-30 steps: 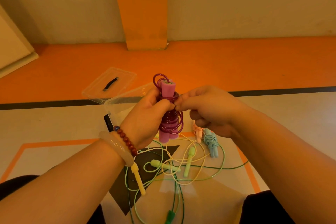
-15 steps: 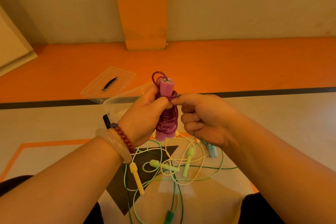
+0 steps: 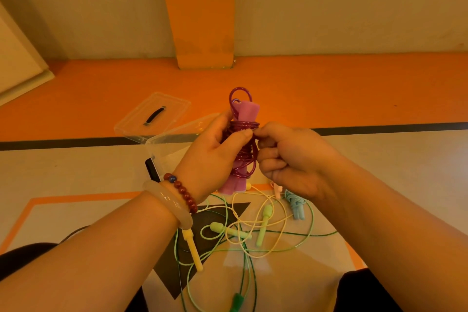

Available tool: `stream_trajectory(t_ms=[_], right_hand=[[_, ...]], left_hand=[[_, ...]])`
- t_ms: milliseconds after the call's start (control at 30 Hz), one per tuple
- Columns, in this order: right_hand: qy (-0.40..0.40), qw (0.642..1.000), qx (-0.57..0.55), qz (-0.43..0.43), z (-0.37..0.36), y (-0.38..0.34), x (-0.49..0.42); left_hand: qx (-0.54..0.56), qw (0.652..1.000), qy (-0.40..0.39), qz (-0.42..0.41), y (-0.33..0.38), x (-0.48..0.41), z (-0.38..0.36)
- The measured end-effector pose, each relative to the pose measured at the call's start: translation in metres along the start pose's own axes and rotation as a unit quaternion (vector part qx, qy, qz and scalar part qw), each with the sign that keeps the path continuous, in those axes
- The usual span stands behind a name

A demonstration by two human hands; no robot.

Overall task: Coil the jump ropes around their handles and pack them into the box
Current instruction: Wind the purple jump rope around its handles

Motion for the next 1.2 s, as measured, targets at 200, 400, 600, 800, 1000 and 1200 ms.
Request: stream_trajectory(t_ms=[200, 400, 600, 800, 1000, 1200], right_hand=[[0.0, 0.999, -0.049, -0.005, 0.002, -0.003, 0.001], [0.005, 0.998, -0.068, 0.0, 0.003, -0.005, -0.002], [-0.005, 1.0, -0.004, 0.014, 0.001, -0.001, -0.004], [0.015, 0.992, 0.075, 0.097, 0.008, -0.027, 0.002], [0.004, 0.794, 0.471, 0.384, -0.019, -0.061, 0.035], [-0.038, 0.581, 0.651, 0.487, -0.037, -0.045, 0.038]], left_hand=[[0.025, 0.999, -0.024, -0.012, 0.002, -0.003, -0.006], [0.028, 0.999, -0.016, -0.008, 0.003, -0.005, -0.007], [0.066, 0.997, 0.021, 0.033, -0.003, -0.001, -0.003], [0.299, 0.949, 0.005, 0.1, -0.009, -0.002, -0.006], [0.315, 0.943, 0.008, 0.105, -0.003, 0.0, -0.002], [0.289, 0.95, 0.023, 0.112, -0.011, 0.001, 0.001]])
Point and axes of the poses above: each hand's wrist, its own x-axis away from the middle knuckle, its own z-axis out of the back of the hand, y = z × x, the point moved 8 cm from there along -x, towards the middle knuckle, and after that the axes turned 8 degrees about -y, right-handed, at the moved point
